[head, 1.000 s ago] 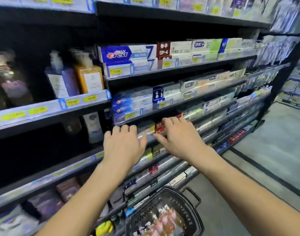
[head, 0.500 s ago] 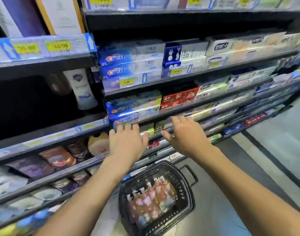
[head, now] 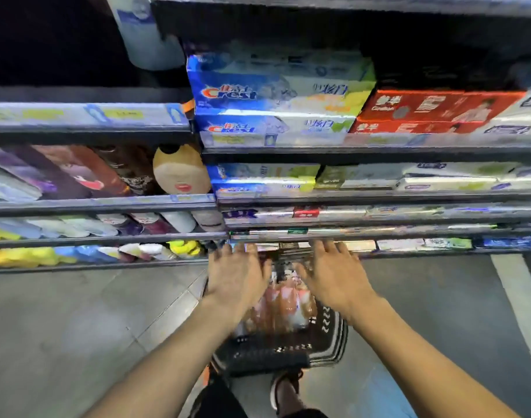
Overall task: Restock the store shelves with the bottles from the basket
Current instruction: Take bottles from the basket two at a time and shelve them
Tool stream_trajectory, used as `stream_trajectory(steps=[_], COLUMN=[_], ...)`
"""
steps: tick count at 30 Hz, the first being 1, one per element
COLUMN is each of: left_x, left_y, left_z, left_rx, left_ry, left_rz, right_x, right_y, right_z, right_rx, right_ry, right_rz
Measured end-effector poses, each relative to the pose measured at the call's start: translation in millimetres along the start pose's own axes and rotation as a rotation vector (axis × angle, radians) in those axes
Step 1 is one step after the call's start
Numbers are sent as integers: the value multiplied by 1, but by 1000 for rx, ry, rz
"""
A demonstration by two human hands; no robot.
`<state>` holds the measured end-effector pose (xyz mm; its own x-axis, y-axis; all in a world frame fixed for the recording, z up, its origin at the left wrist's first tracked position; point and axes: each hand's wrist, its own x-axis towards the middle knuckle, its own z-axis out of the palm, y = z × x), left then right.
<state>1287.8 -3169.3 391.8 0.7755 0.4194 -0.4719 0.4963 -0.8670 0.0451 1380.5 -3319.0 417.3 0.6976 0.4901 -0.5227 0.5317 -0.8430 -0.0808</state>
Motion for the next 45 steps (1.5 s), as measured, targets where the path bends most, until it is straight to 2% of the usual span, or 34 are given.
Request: stream_trajectory(steps=[3,8,14,21,24,26,31,34,37,40,42,45], left_x=[23,60,111,158,172,177,179,186,195,207,216,221], left_y=[5,6,8,-2,-12,-18,-39,-50,-56,-53,-48,-48], left_z=[60,166,288,402,446,468,496,516,540,563,561,557], left_rx=[-21,-29,11,55,28,6,-98,-195,-207,-118,-164,-234], left_ry=[-91,-143,-277,-307,-341,-311,-173,-166,-159,-68,-55,3], left_rz=[-69,-126,-135,-40,-70,-113,-331,-482,-520,-565,-693,-785], right_x=[30,80,138,200,212,217,236,250,261,267,272,273], right_y=[12,26,35,52,59,68,90,101,106,106,109,116], right_z=[51,145,258,375,411,433,460,469,480,487,494,512], right_rx=[-37,-99,-178,-174,-229,-215,-100,78,234,135,64,-68], right_ry=[-72,-181,-272,-374,-325,-285,-243,-318,-274,-317,-325,-219], right_rz=[-26,-30,-59,-41,-72,-64,164,358,502,488,485,460])
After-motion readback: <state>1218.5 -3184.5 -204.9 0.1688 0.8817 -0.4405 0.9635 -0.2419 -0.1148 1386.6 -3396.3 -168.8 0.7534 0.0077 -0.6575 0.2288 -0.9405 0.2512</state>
